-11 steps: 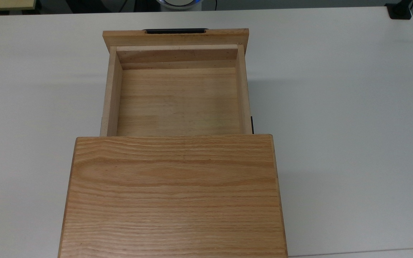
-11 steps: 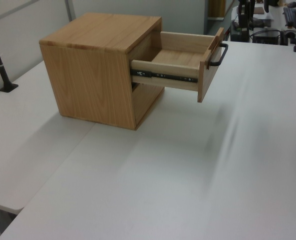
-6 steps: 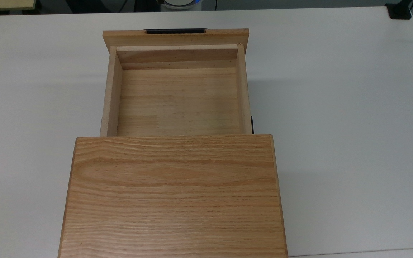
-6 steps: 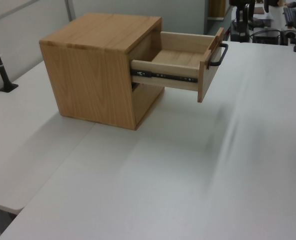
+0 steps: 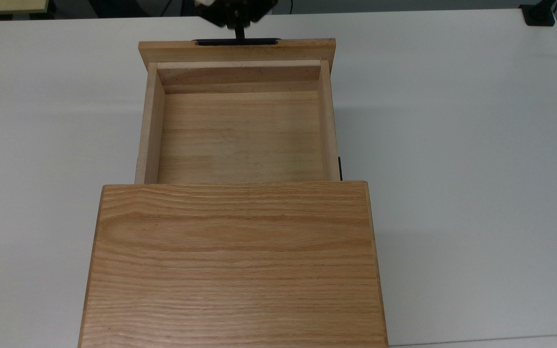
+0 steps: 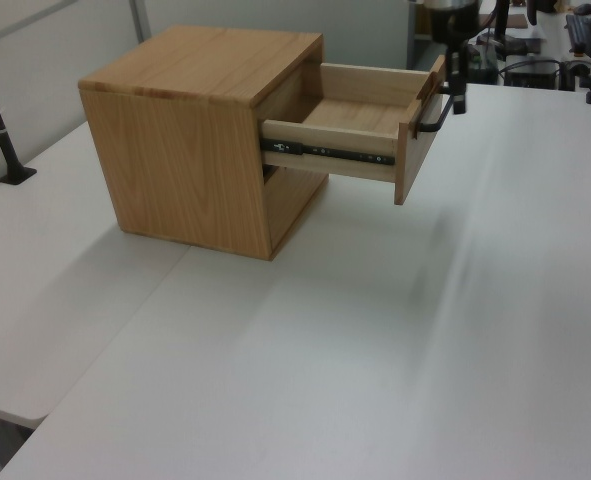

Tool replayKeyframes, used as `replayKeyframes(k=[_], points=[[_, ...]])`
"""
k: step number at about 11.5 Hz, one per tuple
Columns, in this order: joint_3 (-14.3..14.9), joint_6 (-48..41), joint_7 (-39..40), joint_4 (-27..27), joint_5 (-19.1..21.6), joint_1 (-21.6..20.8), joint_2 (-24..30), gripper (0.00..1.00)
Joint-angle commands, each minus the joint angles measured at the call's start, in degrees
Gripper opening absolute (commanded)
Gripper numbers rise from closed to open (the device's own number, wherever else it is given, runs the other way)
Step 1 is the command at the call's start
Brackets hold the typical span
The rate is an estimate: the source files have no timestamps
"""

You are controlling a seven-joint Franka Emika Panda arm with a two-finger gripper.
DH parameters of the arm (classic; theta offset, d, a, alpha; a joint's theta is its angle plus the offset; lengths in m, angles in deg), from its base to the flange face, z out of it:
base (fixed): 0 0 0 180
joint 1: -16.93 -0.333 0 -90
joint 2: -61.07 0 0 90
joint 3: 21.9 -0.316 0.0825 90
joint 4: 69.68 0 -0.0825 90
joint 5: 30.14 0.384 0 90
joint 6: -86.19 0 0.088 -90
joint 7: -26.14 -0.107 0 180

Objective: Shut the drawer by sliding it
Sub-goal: 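Lower the gripper to the drawer front beside the black handle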

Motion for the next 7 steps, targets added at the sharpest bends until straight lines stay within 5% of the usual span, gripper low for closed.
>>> replayKeyframes(k=[1,7], points=[[0.51,7.62,-2.54,1.14,2.36,-0.49,-1.09,0.0],[0.51,25.97,-6.16,-0.44,2.27,-0.49,-5.75,0.0]])
